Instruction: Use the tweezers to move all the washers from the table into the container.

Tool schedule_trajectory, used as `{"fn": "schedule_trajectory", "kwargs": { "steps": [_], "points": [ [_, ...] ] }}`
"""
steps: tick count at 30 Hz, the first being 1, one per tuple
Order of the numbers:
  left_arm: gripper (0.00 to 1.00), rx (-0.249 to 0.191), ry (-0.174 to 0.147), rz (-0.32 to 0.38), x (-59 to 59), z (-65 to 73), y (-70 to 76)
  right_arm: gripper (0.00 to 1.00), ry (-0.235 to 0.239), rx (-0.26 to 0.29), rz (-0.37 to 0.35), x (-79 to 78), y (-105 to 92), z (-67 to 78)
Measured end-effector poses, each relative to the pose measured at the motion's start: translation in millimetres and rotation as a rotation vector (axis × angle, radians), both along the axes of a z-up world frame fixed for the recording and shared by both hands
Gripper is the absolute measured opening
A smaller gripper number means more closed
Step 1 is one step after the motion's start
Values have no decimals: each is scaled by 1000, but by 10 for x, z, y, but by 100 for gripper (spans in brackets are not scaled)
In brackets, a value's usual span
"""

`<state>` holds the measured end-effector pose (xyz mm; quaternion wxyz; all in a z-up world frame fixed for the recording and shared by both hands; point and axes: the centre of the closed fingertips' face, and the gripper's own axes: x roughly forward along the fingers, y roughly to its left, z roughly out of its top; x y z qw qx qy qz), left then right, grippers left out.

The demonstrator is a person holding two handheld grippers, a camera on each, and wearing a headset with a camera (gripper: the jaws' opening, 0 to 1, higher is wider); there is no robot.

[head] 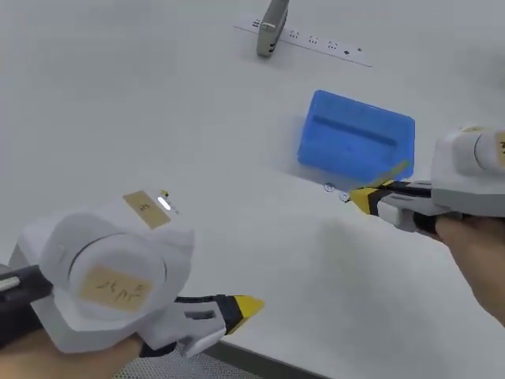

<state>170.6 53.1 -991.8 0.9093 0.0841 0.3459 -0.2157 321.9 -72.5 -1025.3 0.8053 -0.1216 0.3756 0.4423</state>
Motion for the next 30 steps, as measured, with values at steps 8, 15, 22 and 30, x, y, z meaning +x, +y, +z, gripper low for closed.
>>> {"fn": "schedule_trajectory", "kwargs": {
  "steps": [8, 15, 22, 30],
  "points": [
    [95, -12, 11, 20, -26, -42, 29, 3, -26, -41, 88, 85, 94, -48],
    [95, -19, 15, 35, -19, -61, 63, 4, -29, -59, 145, 123, 131, -98],
    [95, -12, 15, 44, -2, -44, 100, 4, -35, -73, 182, 171, 170, -156],
    [96, -15, 27, 49, -15, -55, 89, 5, -51, -85, 225, 188, 220, -211]
  ]
}}
